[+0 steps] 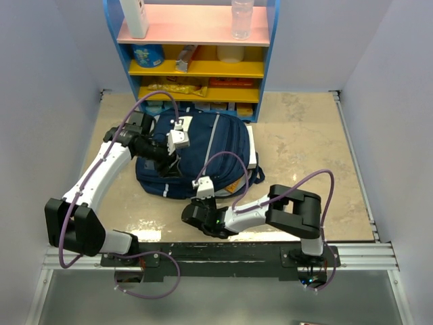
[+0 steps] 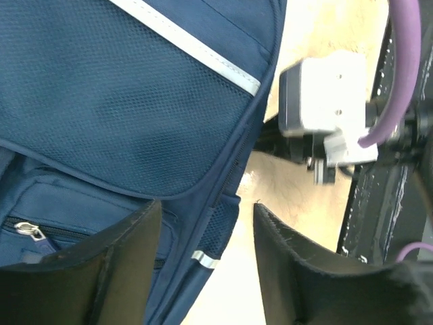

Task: Pack the student bag
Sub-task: Zip the student bag at the center of the board.

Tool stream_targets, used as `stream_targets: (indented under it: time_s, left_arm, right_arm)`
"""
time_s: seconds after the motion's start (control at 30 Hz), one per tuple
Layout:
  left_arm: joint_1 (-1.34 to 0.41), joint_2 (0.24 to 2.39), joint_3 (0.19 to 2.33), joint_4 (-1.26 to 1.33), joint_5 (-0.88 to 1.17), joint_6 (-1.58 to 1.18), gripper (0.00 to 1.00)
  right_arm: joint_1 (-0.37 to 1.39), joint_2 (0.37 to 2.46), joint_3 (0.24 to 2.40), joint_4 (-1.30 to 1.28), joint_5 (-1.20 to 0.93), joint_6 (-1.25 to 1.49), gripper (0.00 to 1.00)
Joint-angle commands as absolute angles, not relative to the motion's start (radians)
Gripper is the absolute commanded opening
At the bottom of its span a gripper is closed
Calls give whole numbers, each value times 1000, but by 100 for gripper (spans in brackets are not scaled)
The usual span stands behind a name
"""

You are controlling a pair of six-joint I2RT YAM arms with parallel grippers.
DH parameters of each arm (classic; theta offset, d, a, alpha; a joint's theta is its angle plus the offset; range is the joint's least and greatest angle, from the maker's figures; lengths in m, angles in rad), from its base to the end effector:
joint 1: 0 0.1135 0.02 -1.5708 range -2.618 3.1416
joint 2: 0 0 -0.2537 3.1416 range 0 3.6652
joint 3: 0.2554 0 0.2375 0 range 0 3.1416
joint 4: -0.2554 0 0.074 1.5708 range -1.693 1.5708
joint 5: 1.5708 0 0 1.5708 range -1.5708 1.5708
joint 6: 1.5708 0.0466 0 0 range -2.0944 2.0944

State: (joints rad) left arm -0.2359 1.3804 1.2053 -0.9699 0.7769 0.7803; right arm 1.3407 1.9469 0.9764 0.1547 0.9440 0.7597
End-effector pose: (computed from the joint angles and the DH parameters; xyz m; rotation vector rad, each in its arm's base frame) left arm 0.2384 -0.0909 0.2840 1.3621 2.0067 -0.8119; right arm 0.1193 0.3438 0.1199 -0.1828 2.0083 0.1780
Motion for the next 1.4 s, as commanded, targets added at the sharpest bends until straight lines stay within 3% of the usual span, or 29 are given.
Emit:
stream_targets:
  time_s: [0.0,0.1,0.23,0.57,0.97,1.13,1.37]
  left_arm:
    - [-230,1341,1200,-1046,822,871,54]
    - [-244,1335,1178,-1097,848,940,52]
    - [-304,1313,1102,-1144,851,1035,57]
    - [-554,1241,913,-832,700,888,61]
    - [-580,1135,715,-489,470,793,56]
    - [-591,1138,709,-517,462,805,66]
    - [-607,1103,661,-489,379,827,68]
  right_arm:
    - [1342,1823,907,164,915,753,0]
    - [1350,1741,861,178,859,750,0]
    - [1356,1645,831,173,818,747,0]
    - [1362,1568,850,123,775,744,0]
    - [1359,1488,910,143,672,778,0]
    - [1339,1489,965,127,634,785,0]
    - [1292,1494,1008,141,562,801,0]
